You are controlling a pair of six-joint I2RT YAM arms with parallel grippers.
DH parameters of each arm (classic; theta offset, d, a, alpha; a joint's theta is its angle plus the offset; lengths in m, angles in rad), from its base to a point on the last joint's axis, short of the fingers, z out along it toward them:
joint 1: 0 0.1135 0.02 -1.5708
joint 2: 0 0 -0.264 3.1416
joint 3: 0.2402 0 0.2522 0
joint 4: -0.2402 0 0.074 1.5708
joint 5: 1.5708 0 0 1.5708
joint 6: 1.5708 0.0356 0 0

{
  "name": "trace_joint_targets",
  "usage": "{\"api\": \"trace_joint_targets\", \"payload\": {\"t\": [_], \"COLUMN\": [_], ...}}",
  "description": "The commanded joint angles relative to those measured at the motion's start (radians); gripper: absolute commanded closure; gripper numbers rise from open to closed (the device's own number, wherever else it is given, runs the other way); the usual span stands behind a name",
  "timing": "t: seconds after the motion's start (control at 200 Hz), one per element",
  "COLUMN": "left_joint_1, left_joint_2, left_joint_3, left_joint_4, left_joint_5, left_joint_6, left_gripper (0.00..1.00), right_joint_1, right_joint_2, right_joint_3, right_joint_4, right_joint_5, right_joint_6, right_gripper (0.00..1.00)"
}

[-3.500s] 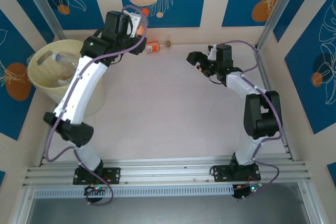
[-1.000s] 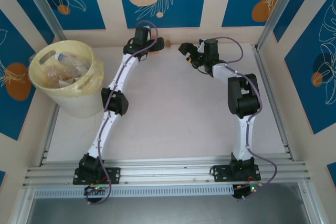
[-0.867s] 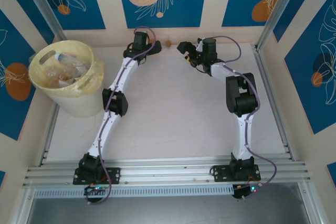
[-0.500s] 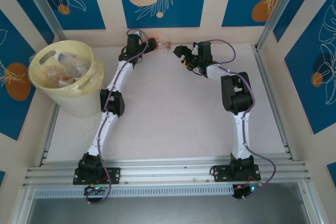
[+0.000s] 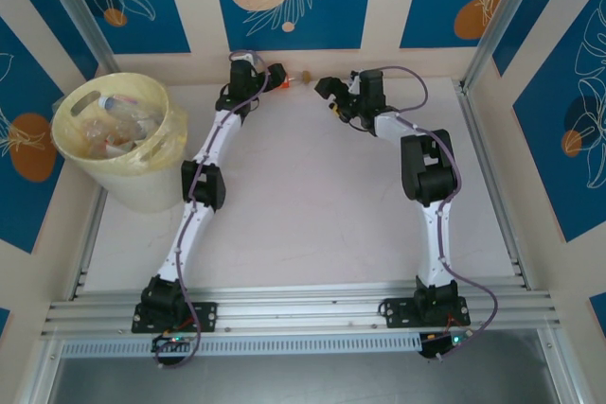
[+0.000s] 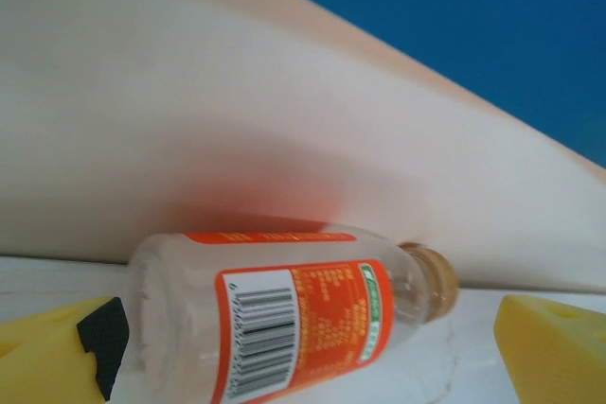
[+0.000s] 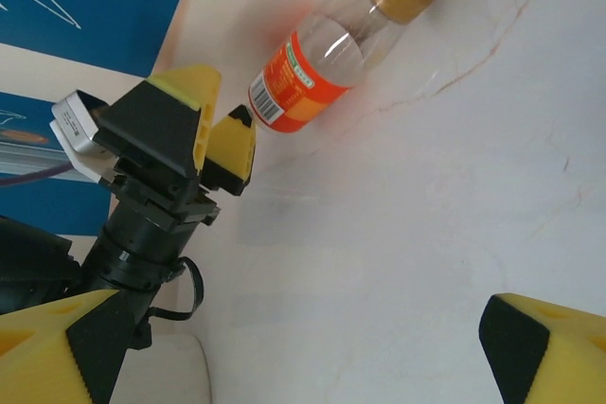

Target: Put the plastic bottles in the bin

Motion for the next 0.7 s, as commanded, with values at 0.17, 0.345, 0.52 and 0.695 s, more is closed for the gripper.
{"api": "trace_joint_targets", "payload": {"t": [0.17,0.345,0.52,0.695], "left_joint_1": [-0.006,-0.013,-0.064,-0.112], "left_joint_2": [0.05,0.052,0.039,0.01], "left_joint_3": [-0.042,-0.039,0.038,0.102], "left_joint_4": [0.12,0.14,0.065,-0.085], "left_joint_5": [0.119,0.207,0.357,0.486], "left_joint_6": [-0.052,-0.083,0.024,0.091], "left_gripper": [0.0,0.0,0.0,0.0], "right_joint_1": [-0.011,-0.018,-0.033,-0.061], "right_joint_2": [0.078,0.06,0.018,-0.01], "right_joint_3": [0.11,0.099,0.043,-0.004], "right_joint_4": [-0.055,-0.061,-0.06,-0.055], "right_joint_5": [0.002,0.001,0.008,0.014], "right_joint_6": [-0.024,-0.046,-0.077,-0.073], "right_gripper": [0.04,0.04,0.04,0.04]}}
